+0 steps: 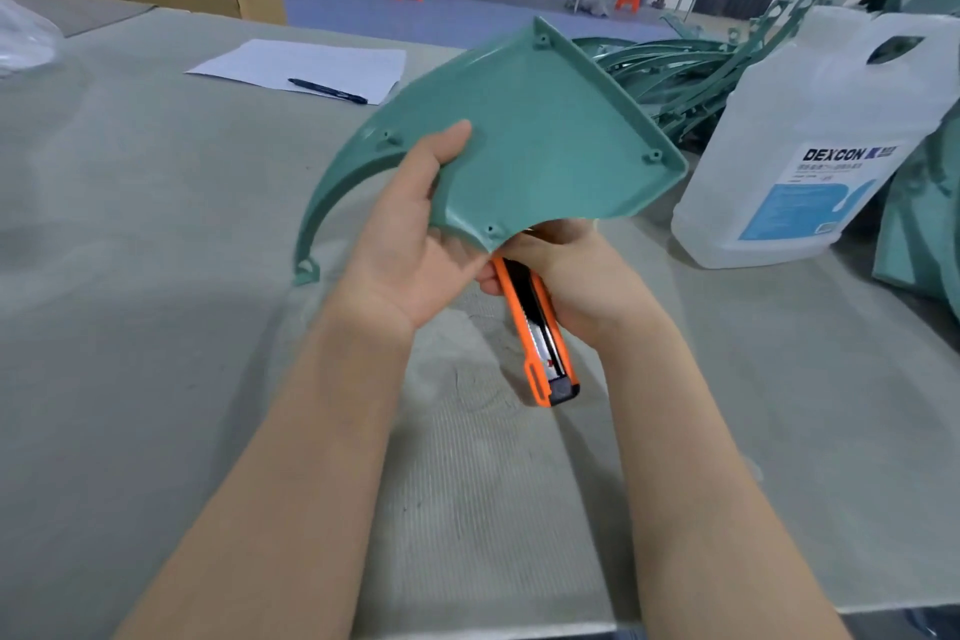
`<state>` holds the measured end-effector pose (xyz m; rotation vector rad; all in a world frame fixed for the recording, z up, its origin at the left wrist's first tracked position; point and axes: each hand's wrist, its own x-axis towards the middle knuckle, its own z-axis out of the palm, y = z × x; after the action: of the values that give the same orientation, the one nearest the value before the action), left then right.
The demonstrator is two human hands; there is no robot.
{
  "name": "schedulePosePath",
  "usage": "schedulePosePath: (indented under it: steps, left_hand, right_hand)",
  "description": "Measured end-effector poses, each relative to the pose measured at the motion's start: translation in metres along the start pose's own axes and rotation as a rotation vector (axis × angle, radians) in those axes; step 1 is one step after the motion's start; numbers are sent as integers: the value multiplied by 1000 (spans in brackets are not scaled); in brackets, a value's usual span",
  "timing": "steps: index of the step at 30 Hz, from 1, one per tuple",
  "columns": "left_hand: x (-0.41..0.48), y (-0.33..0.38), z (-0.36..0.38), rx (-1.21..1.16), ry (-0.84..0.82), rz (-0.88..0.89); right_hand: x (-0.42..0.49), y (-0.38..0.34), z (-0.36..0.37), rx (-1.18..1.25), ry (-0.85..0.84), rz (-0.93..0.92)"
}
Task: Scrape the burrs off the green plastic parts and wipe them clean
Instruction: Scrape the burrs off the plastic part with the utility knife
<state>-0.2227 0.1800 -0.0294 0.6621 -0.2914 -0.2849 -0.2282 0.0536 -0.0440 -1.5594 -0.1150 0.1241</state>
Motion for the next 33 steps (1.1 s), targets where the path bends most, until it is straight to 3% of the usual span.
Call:
schedulePosePath:
  steps: [5, 9, 12, 14, 19, 21, 28, 33]
  left_hand:
    - [1, 2, -3, 25, -49, 2]
    - [0, 5, -5, 53, 7, 33]
    - [0, 9, -3, 12, 32, 155]
    - [1, 11, -1, -3, 62, 237]
    - [2, 10, 3, 39, 117, 298]
    - [2, 10, 3, 52, 140, 287]
    - [0, 5, 3, 217, 214, 239]
    - [1, 6, -5, 405, 298, 129]
  right_hand:
    - [-6, -5, -9, 65, -124, 2]
    - [-13, -7, -13, 29, -299, 79]
    - [-14, -9, -20, 6, -317, 156]
    - [-13, -12, -23, 35, -197, 146]
    - [-4, -15, -36, 340, 469, -44]
    - [-3, -15, -40, 392, 601, -99]
    - [-3, -15, -39, 457, 583, -224]
    - [-3, -15, -42, 352, 560, -115]
